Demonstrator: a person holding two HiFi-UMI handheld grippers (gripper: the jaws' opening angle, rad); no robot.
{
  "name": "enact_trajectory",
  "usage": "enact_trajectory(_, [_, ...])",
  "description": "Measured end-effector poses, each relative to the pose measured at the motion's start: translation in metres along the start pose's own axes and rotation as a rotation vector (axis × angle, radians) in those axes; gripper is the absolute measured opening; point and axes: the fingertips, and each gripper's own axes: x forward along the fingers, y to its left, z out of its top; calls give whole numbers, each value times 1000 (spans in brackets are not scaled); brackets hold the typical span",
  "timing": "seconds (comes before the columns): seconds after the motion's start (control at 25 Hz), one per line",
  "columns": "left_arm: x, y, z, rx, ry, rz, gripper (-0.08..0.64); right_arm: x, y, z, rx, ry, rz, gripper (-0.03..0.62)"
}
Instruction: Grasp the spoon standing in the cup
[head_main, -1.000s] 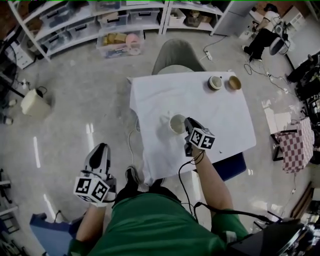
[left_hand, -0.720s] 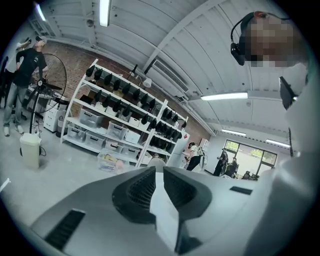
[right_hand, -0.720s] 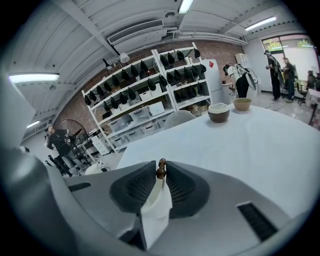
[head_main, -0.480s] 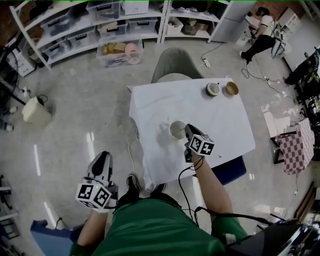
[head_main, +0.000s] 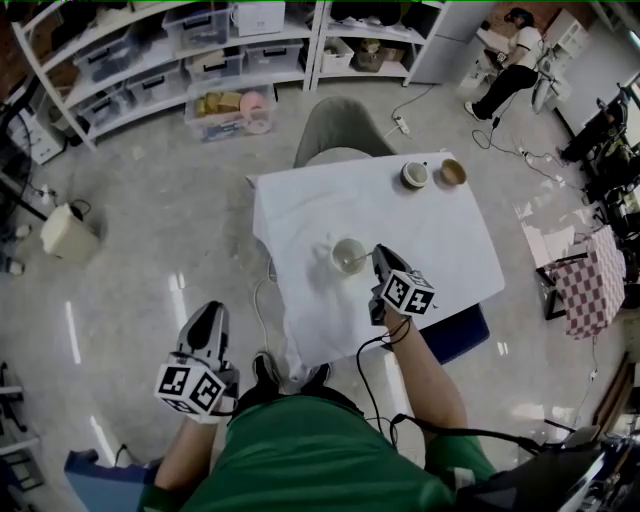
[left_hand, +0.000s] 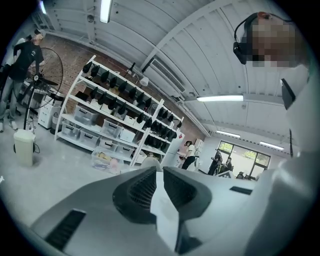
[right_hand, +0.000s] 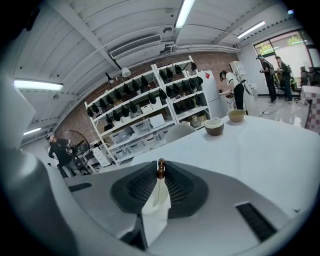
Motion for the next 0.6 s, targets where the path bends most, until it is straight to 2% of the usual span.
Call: enact_trajectory(0.6, [15, -34, -1, 14, 28, -123, 49, -92, 26, 56, 111, -193, 63, 64])
